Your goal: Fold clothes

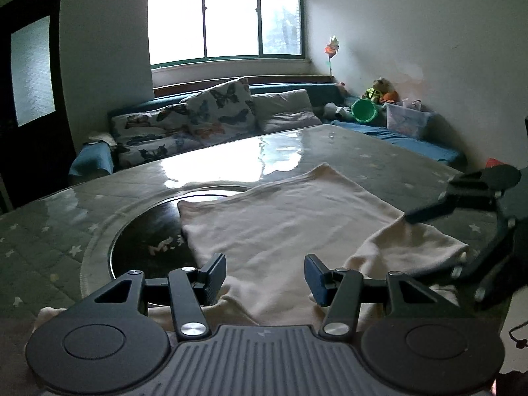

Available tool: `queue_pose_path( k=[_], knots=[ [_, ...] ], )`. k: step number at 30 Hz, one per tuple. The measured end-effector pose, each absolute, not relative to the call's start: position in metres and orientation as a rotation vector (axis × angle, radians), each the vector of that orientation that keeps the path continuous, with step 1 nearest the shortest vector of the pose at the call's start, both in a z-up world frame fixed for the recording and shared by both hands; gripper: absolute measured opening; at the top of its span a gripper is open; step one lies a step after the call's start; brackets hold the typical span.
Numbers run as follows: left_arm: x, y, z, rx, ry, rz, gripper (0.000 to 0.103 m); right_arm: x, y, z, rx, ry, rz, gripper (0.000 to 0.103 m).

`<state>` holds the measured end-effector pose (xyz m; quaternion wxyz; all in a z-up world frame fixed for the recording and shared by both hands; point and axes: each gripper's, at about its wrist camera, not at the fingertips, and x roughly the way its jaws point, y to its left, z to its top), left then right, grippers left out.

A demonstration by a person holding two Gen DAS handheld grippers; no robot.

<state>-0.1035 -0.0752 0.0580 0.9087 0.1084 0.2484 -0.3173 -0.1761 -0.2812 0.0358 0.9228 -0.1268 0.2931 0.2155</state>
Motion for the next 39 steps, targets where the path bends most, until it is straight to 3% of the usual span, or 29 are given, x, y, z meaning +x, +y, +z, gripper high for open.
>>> queue_pose_path(
  k=[7,9,16,20,26,32,35,39],
  knots=[
    [-0.1,-0.077,0.053,0.223,0.531,-0.66,0.056,-0.185,-0.229,0.033,-0.534,0.569,0.645,0.056],
    [-0.099,-0.076,0.052,0.212,0.536,-0.659,0.056,-0.181,-0.223,0.031,-0.571,0.593,0.674,0.046],
    [-0.098,-0.073,0.05,0.199,0.543,-0.653,0.057,-0.179,-0.217,0.031,-0.678,0.642,0.748,0.033],
    [-0.095,-0.07,0.049,0.181,0.552,-0.641,0.058,-0.174,-0.215,0.033,-0.726,0.643,0.744,0.015],
    [-0.095,-0.069,0.049,0.178,0.554,-0.633,0.058,-0.169,-0.222,0.035,-0.643,0.642,0.708,0.011],
    [-0.091,-0.064,0.053,0.153,0.543,-0.6,0.058,-0.158,-0.247,0.061,-0.356,0.575,0.617,0.009],
    [-0.09,-0.063,0.053,0.153,0.547,-0.594,0.058,-0.154,-0.256,0.058,-0.242,0.671,0.697,0.027],
    [-0.09,-0.067,0.05,0.162,0.557,-0.612,0.058,-0.176,-0.254,0.046,-0.313,0.687,0.719,0.027]
  ],
)
